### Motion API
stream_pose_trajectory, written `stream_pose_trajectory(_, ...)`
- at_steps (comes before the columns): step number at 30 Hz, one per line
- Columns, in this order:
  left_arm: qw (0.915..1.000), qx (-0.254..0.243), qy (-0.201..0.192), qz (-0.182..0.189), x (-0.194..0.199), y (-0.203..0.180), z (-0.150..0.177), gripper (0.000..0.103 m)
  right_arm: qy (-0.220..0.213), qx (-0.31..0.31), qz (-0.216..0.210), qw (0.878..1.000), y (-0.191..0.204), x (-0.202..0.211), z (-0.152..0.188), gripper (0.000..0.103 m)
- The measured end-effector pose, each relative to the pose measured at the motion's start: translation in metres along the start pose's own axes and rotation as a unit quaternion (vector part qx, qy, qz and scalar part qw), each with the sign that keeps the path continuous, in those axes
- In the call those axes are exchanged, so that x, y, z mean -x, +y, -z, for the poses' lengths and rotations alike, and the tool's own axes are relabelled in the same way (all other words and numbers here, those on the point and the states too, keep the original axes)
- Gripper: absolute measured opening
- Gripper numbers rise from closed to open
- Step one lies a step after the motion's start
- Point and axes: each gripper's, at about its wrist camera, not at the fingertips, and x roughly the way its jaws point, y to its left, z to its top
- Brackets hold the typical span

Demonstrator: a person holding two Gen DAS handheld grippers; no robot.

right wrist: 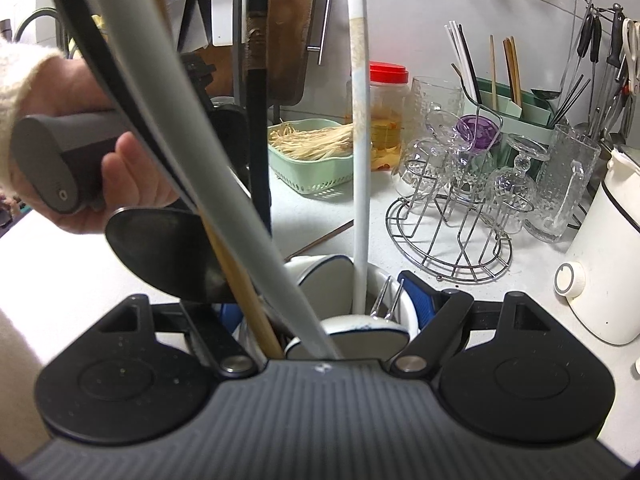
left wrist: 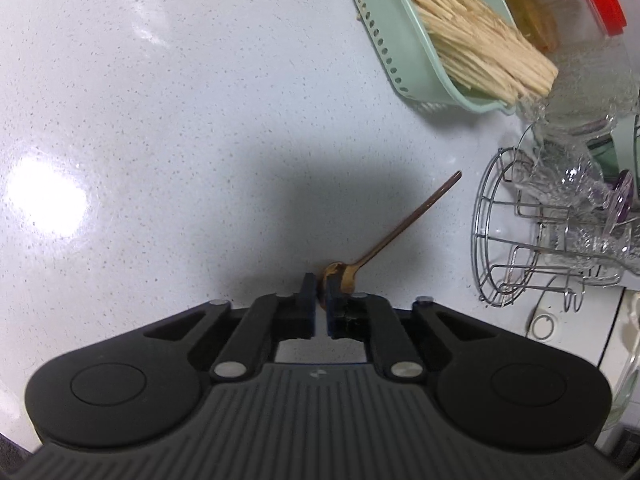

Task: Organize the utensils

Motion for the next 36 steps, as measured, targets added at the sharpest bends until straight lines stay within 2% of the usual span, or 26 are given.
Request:
stream_pose_trajectory(10,0.9973,-0.067,-0.016,-0.028,0.008,-0.008,0.003,0.002,-0.001,-0.008,0.009,1.000,0.002,0.001,0.000,0.081)
stream_pose_trajectory(19,0.9872,-0.149,-0.036,-0.046,0.059,0.002,0.005,0.001,-0.002,-0.015,0.017,1.000,0.006,-0.009,-0.006,0.081)
stream_pose_trajectory(26,0.9710,-0.226,-0.058,-0.052,0.120,0.004,0.007,0.001,-0.001,0.000,0.014,1.000,0.013,-0.021,-0.014,0.081)
stream_pose_trajectory(36,0.9459,-0.306,-0.073,-0.078,0.179,-0.005,0.017,0.001,-0.002,0.028,0.014,1.000,0.023,-0.032,-0.020,0.081)
